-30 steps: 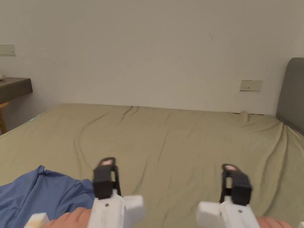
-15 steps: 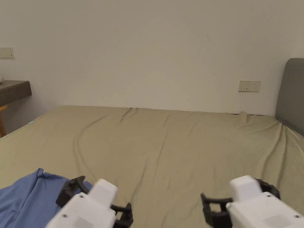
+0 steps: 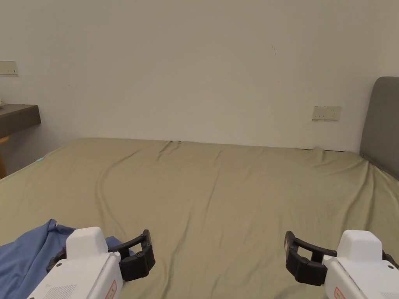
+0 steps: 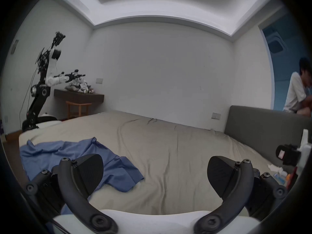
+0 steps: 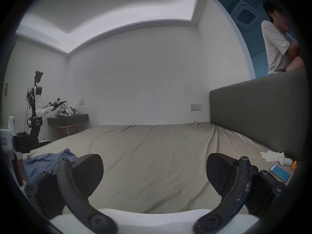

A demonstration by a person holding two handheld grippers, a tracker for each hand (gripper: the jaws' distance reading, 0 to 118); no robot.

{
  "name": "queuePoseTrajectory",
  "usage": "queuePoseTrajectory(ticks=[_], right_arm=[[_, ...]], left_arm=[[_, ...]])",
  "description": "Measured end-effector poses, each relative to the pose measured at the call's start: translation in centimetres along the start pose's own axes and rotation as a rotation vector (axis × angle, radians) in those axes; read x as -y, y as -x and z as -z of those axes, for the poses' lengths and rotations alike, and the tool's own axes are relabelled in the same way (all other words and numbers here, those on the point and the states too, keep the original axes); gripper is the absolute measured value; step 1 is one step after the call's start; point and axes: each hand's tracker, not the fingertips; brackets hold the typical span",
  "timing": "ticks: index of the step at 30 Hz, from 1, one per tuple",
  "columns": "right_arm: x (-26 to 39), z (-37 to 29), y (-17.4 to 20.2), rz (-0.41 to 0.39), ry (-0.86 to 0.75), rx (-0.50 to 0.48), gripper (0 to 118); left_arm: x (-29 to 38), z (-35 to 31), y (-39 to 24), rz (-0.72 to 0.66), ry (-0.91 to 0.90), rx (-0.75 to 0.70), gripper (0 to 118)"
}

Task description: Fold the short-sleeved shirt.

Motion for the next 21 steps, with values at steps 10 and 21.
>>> queuePoseTrajectory(ticks=[10,21], right_arm=[[-0.7,-0.3,0.7,-0.019,0.000,-0.001,118],[-0.7,0.1,0.2,0.006,0.023,0.008,118]], left_arm=[[-0.5,-0.6,-1.6,0.098,-0.033,0.039,118],[-0.9,-0.5,-2.0,0.118,-0.034,0.040,118]])
